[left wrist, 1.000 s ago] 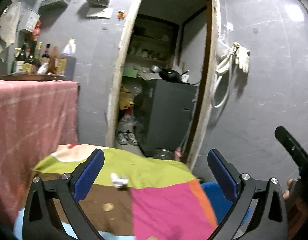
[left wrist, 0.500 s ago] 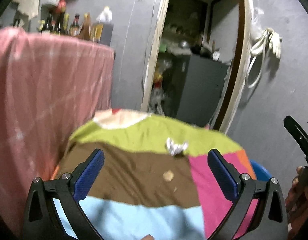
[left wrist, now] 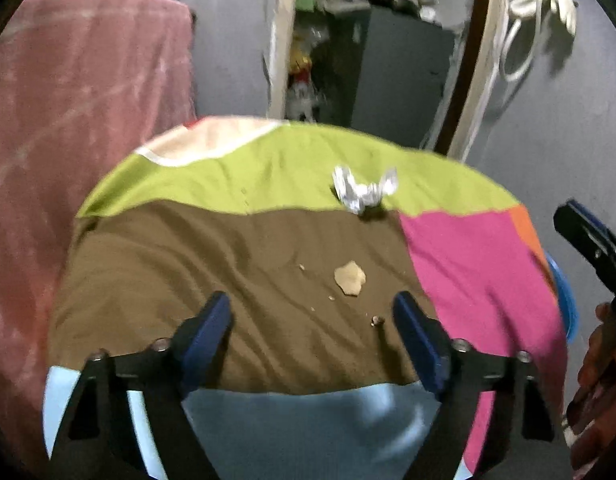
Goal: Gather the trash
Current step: 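Move both open tools back over the blanket toward the crumpled wrapper, then grasp the tan scrap with the left tool while the right tool grasps the white wrapper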
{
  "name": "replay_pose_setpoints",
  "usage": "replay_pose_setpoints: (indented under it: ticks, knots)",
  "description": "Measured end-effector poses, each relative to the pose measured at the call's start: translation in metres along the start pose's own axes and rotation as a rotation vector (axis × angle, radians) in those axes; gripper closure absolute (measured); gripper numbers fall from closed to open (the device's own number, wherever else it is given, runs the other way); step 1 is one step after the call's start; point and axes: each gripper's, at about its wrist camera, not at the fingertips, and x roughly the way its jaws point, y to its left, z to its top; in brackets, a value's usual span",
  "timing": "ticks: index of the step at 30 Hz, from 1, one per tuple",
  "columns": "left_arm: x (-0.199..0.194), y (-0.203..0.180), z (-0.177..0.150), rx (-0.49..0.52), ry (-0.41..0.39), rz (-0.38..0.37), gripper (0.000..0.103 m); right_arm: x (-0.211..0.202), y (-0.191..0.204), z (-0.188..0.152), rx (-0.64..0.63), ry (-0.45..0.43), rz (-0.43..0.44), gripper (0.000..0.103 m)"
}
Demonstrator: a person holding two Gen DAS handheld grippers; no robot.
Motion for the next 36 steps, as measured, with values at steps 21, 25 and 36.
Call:
replay_pose_setpoints:
  ticks: [21,25,36]
  knots:
    - [0.041,-0.004,0.011,0.102,0.079,-0.071,0.087,0.056,0.000,-0.006,-0.014,0.162,0.079,0.021]
    - [0.040,-0.001,0.015,0.056,0.066,-0.068,0.088,0.071,0.003,-0.006,-0.010,0.213,0.102,0.028]
    - [0.035,0.037,0.030,-0.127,0.019,0.007,0.088,0.121,0.027,0.006,-0.030,0.399,0.211,0.037]
